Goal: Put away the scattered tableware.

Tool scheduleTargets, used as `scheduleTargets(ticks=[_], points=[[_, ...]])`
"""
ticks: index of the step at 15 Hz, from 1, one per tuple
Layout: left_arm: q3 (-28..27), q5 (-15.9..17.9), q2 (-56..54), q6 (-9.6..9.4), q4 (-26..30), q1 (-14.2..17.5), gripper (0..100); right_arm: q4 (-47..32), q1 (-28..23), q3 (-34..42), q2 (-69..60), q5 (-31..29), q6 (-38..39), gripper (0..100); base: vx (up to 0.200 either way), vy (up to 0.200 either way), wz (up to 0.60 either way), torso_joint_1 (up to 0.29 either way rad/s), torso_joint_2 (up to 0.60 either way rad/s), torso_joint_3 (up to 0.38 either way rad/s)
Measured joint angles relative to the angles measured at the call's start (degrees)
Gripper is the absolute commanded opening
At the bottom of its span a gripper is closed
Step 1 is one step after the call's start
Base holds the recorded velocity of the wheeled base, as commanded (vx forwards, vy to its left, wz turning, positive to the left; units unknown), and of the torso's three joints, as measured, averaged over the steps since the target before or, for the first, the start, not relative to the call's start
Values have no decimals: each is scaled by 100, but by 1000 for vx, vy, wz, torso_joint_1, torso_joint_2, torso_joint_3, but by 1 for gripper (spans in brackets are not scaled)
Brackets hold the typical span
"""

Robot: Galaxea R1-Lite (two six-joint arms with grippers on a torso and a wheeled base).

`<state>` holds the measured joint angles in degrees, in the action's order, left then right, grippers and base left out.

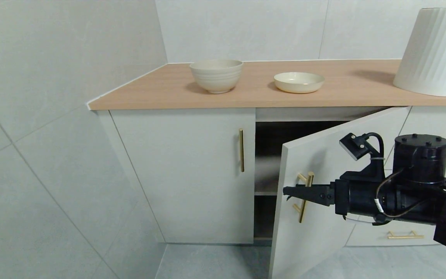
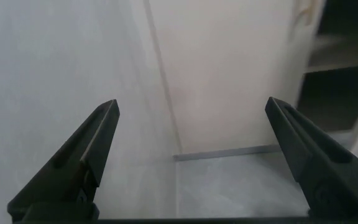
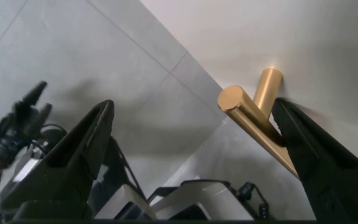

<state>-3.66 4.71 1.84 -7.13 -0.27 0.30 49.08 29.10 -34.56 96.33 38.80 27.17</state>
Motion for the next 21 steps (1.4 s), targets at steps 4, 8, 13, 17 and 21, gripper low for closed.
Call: scheduleTargets(ticks=[4,8,13,17,21], points=[[-880,745,1673,117,-46,-10,100,11,0,260,-179,171,0,100,0,0,0,0,0,0],[-2208,1103,4273,391,-633,-523,0,-6,0,385,-282,191,13,100,0,0,0,0,0,0],[-3349,1196,7021,833,-1905,-1727,0,-22,0,406,-289,217,17,100,0,0,0,0,0,0],[-3561,1141,8496,1362,-3567,-2562,0,-30,0,422,-308,222,16,100,0,0,0,0,0,0],[-3729,1122,9576,1503,-4202,-2886,0,-48,2,433,-345,219,13,100,0,0,0,0,0,0]])
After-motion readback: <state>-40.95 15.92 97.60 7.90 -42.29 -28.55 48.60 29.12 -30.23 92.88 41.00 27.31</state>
